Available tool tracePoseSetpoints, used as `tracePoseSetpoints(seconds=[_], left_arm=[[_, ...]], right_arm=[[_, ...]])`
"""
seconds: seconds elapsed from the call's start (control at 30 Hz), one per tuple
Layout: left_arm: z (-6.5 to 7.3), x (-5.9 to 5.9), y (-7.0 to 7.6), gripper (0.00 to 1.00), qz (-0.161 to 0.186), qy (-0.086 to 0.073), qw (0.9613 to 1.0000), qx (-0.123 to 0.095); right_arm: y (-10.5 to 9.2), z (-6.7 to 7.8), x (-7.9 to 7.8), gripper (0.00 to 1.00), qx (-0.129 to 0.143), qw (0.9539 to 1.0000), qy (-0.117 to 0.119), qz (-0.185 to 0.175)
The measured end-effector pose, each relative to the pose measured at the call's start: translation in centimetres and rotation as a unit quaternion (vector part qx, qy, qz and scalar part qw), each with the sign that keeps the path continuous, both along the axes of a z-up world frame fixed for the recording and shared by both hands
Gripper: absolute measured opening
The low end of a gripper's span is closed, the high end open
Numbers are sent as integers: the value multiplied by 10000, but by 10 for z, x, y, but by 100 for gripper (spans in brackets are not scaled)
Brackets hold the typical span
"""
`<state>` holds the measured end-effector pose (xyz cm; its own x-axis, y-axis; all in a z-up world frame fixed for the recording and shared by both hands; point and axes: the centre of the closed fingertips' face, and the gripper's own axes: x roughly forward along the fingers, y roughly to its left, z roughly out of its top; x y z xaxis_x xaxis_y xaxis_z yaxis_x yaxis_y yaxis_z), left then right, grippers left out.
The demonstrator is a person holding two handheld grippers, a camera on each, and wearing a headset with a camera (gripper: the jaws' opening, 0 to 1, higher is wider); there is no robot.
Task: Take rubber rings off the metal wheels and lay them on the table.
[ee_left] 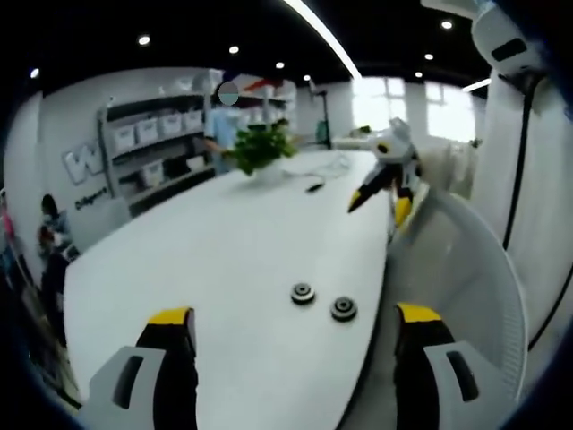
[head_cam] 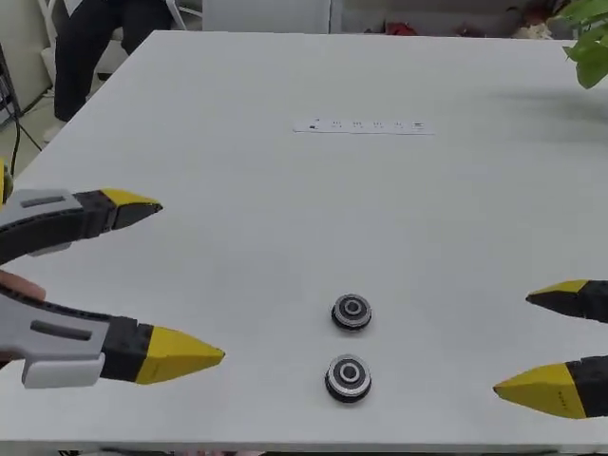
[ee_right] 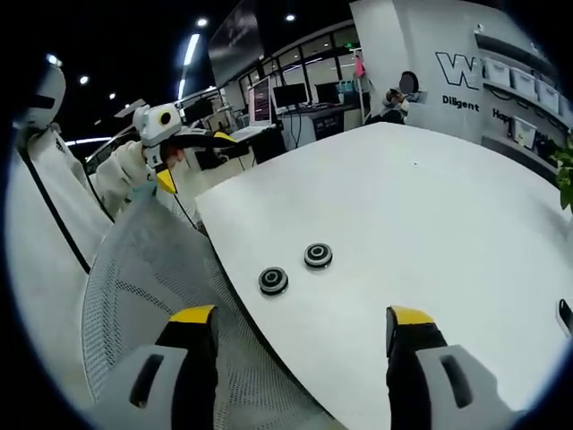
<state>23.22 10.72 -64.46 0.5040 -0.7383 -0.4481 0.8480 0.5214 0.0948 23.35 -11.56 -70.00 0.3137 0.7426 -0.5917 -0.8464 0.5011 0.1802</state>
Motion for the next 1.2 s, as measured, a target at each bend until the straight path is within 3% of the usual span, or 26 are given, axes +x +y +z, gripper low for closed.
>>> tracePoseSetpoints(seconds=[0.13, 0.3, 0.43, 0.77, 0.93, 1.03, 1.2], left_arm=[[10, 6, -13, 91, -264, -94, 9995, -165], [11, 15, -27, 89, -432, -239, 9987, -134], [12, 22, -41, 89, -596, -264, 9975, -282], [15, 47, -68, 85, -719, -419, 9951, -539], [7, 58, -80, 83, -614, -363, 9948, -729], [-3, 58, -87, 81, -684, -327, 9942, -762], [-16, 54, -93, 77, -690, -265, 9913, -1085]], right_arm=[[7, 12, 9, 73, 51, 9998, -157, 103], [18, 24, 21, 71, 119, 9991, -350, 205], [27, 29, 26, 70, 169, 9984, -434, 318], [61, 23, 37, 66, 256, 9962, -469, 681], [82, 21, 43, 65, 373, 9941, -501, 890], [89, 17, 43, 63, 479, 9929, -501, 963], [96, 3, 41, 63, 634, 9918, -453, 1013]])
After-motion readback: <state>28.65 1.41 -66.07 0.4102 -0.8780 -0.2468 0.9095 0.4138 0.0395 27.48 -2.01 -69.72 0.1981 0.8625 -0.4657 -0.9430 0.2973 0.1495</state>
